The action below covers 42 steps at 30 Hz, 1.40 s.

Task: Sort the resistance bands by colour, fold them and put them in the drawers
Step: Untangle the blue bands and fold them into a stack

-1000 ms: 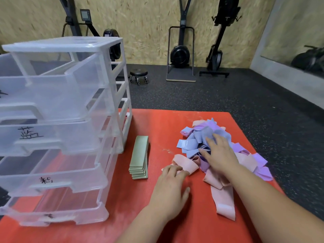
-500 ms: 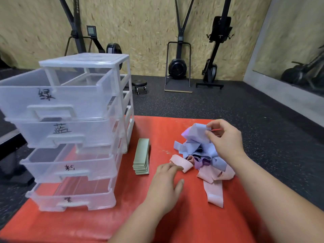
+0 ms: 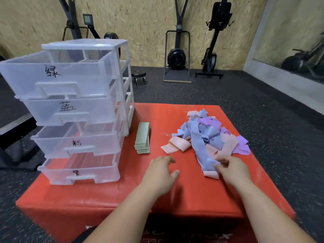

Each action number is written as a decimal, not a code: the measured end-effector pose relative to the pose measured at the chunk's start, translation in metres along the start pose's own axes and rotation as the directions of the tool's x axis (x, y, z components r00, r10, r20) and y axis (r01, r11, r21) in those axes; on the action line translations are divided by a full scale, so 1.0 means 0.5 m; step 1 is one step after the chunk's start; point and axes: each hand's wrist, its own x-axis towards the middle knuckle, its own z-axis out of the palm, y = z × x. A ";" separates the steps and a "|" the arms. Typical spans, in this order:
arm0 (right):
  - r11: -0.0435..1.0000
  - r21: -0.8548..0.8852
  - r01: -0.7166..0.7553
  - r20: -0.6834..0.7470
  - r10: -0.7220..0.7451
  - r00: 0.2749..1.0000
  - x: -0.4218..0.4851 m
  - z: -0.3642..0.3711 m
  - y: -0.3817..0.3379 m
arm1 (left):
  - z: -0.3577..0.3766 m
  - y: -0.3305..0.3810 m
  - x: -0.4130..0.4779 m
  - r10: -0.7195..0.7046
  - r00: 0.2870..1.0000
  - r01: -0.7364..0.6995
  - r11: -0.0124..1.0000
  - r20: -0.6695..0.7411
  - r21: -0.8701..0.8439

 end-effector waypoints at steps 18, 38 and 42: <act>0.953 -0.020 0.303 0.380 -0.273 0.883 0.043 -0.050 -0.074 | 0.069 0.032 0.101 0.017 0.995 -0.018 1.000 0.096 0.008; 0.825 -0.311 0.473 0.079 -0.473 0.877 0.169 0.086 -0.114 | 0.093 -0.002 0.168 -0.136 0.991 0.133 0.984 -0.017 -0.118; 0.843 -0.030 0.537 -0.129 -0.536 0.834 0.130 0.065 -0.147 | 0.073 0.001 0.180 -0.224 0.973 0.184 0.903 -0.062 -0.388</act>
